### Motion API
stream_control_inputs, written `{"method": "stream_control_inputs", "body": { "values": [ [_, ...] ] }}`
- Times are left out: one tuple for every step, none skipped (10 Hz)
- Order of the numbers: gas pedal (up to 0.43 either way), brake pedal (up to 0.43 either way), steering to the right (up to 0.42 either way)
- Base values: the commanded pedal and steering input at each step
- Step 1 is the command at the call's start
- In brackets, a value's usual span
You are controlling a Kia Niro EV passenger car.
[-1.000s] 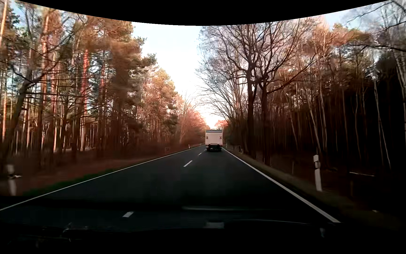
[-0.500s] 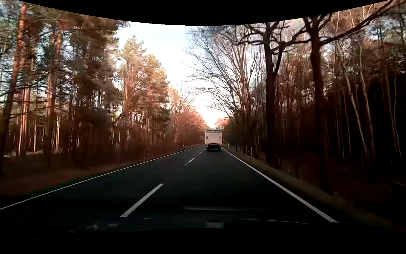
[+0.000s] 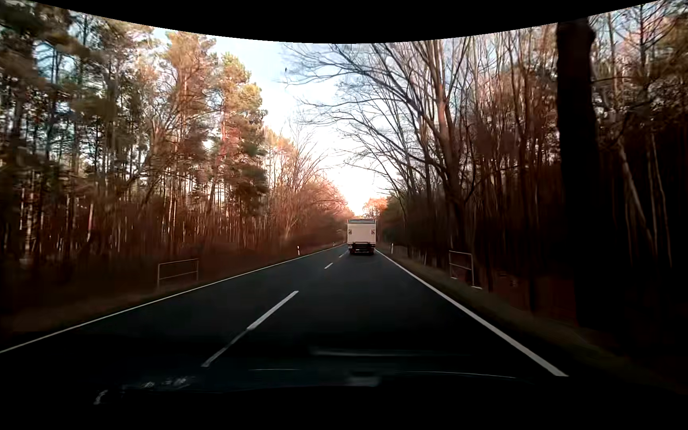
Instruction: Follow the waypoints while adhering to traffic rules and regulations
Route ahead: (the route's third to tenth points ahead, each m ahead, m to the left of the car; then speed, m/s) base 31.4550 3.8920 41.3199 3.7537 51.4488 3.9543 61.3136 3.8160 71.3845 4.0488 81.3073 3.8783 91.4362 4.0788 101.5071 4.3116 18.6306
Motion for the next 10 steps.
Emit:
{"method": "stream_control_inputs", "body": {
  "values": [
    [0.150, 0.000, -0.001],
    [0.150, 0.000, -0.001],
    [0.150, 0.000, -0.001],
    [0.150, 0.000, -0.001],
    [0.150, 0.000, -0.001],
    [0.150, 0.000, -0.001],
    [0.150, 0.000, -0.001],
    [0.150, 0.000, -0.001],
    [0.150, 0.000, -0.001],
    [0.150, 0.000, -0.001]
  ]
}}
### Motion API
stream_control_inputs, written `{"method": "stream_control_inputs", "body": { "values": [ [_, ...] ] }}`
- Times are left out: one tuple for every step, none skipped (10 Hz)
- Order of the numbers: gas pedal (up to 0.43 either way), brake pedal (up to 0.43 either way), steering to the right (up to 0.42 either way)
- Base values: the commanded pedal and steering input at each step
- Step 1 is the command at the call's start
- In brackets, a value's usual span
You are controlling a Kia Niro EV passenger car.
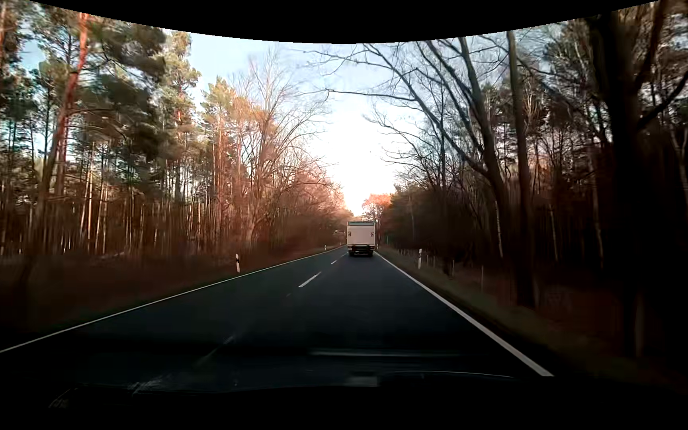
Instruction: Follow the waypoints while adhering to traffic rules and regulations
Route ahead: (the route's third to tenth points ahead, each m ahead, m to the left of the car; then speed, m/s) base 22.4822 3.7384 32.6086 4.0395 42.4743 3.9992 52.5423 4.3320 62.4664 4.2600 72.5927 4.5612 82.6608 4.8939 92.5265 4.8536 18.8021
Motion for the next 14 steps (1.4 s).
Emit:
{"method": "stream_control_inputs", "body": {
  "values": [
    [0.157, 0.000, -0.001],
    [0.157, 0.000, -0.001],
    [0.157, 0.000, -0.001],
    [0.157, 0.000, -0.001],
    [0.157, 0.000, -0.001],
    [0.157, 0.000, -0.002],
    [0.157, 0.000, -0.002],
    [0.157, 0.000, -0.002],
    [0.157, 0.000, -0.002],
    [0.157, 0.000, -0.002],
    [0.157, 0.000, -0.003],
    [0.157, 0.000, -0.002],
    [0.157, 0.000, -0.003],
    [0.157, 0.000, -0.003]
  ]
}}
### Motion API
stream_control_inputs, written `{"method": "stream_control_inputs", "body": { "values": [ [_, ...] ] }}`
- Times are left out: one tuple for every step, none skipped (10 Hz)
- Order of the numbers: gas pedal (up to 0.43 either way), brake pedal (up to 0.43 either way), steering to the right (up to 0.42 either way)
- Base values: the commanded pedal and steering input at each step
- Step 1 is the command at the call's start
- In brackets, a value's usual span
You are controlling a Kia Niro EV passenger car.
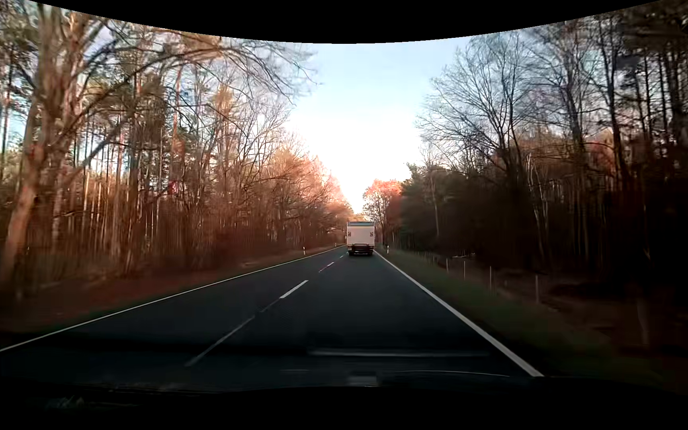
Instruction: Follow the waypoints while adhering to traffic rules and regulations
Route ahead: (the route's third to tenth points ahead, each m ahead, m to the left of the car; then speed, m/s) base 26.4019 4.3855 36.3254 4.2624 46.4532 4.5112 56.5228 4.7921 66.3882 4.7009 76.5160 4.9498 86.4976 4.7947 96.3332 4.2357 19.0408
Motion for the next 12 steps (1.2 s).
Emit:
{"method": "stream_control_inputs", "body": {
  "values": [
    [0.157, 0.000, -0.003],
    [0.157, 0.000, -0.002],
    [0.157, 0.000, -0.003],
    [0.157, 0.000, -0.002],
    [0.157, 0.000, -0.003],
    [0.157, 0.000, -0.003],
    [0.157, 0.000, -0.003],
    [0.157, 0.000, -0.003],
    [0.157, 0.000, -0.003],
    [0.157, 0.000, -0.002],
    [0.157, 0.000, -0.002],
    [0.157, 0.000, -0.003]
  ]
}}
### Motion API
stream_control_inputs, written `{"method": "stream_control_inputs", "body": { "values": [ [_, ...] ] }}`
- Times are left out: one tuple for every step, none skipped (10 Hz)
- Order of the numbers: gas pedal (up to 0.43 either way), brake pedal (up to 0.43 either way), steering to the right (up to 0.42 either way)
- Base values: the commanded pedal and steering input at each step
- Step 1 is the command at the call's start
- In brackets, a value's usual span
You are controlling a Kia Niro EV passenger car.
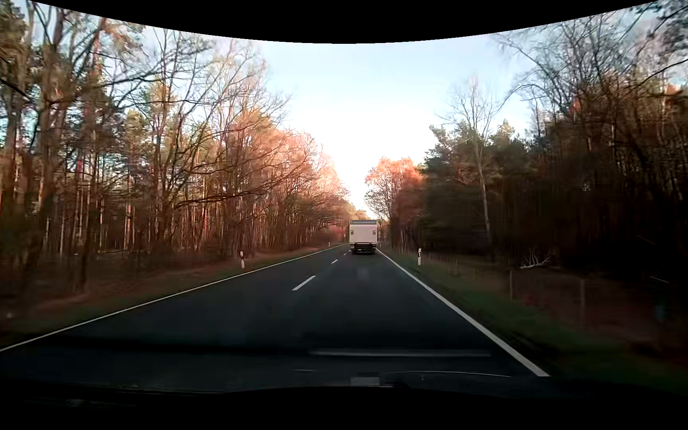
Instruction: Follow the waypoints while adhering to traffic rules and regulations
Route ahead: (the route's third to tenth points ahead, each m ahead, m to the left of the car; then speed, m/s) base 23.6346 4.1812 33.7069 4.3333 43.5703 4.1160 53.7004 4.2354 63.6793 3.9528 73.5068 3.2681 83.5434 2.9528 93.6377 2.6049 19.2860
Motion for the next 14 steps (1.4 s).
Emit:
{"method": "stream_control_inputs", "body": {
  "values": [
    [0.157, 0.000, -0.003],
    [0.157, 0.000, -0.002],
    [0.157, 0.000, -0.003],
    [0.157, 0.000, -0.002],
    [0.157, 0.000, -0.003],
    [0.157, 0.000, -0.003],
    [0.157, 0.000, -0.002],
    [0.157, 0.000, -0.003],
    [0.157, 0.000, -0.003],
    [0.150, 0.000, -0.003],
    [0.150, 0.000, -0.003],
    [0.150, 0.000, -0.002],
    [0.150, 0.000, -0.001],
    [0.150, 0.000, -0.001]
  ]
}}
